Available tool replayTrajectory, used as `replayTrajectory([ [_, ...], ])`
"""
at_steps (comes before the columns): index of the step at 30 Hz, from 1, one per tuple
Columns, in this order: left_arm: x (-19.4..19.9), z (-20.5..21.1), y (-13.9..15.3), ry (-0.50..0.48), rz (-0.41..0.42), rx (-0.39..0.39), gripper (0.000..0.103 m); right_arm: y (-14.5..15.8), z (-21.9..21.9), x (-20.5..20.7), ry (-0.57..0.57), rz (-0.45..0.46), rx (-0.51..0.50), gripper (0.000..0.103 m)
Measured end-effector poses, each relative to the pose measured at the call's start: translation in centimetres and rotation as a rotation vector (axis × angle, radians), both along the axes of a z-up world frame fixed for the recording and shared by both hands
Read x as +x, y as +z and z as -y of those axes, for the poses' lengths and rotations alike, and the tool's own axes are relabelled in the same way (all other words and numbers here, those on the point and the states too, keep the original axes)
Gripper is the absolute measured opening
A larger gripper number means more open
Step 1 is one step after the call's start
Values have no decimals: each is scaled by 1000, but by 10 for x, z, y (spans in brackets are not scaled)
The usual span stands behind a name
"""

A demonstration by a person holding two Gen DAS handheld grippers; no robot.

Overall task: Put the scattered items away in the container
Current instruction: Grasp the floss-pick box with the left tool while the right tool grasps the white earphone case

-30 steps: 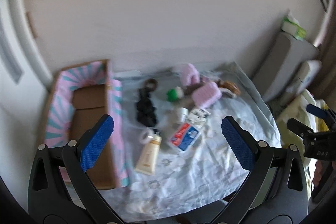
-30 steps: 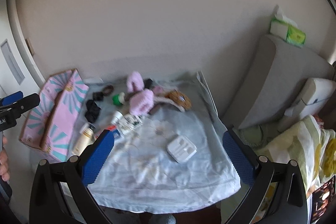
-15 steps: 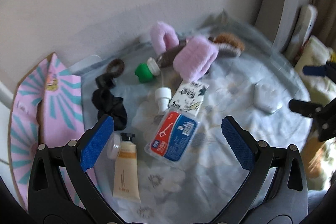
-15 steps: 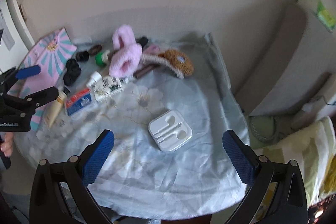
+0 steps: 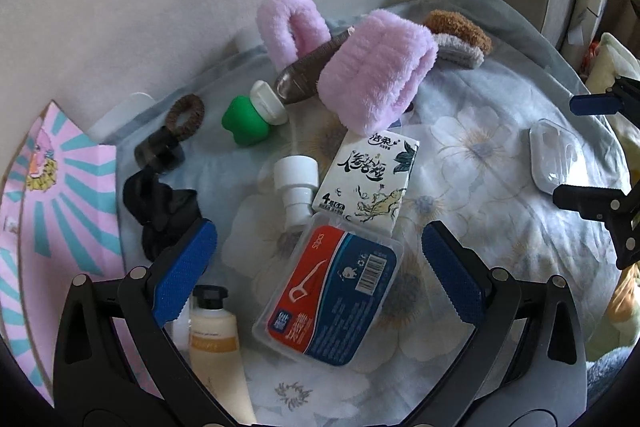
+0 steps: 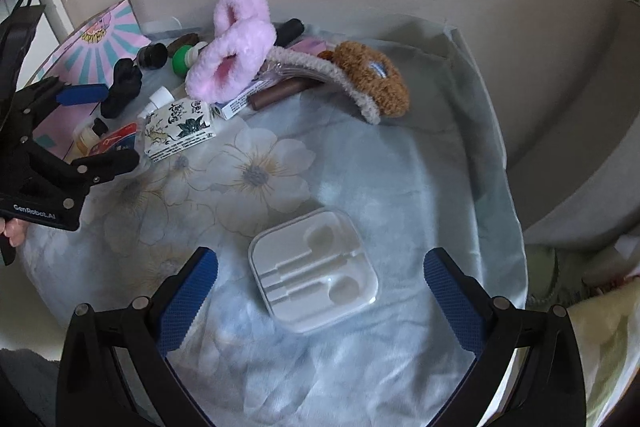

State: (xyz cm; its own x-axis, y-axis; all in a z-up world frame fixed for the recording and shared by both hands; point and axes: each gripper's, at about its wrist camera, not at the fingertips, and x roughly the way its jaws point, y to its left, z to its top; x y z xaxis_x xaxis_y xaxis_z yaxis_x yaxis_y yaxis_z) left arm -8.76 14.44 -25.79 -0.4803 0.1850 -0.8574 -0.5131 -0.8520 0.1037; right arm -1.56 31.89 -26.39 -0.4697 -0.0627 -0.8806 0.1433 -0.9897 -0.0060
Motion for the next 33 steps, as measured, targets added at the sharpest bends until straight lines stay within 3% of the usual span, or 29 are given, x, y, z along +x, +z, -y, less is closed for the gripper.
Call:
replayTrajectory([
  [17,-1,9,-18,10,65,43,101,-12,5,-14,109,4,-1,103],
  [27,2,12,-23,10,100,82,86,-21,9,-11,177,10,41,102],
  [33,7,10,-19,-4,104,93,72,-24,8,-11,196,4,36,95],
])
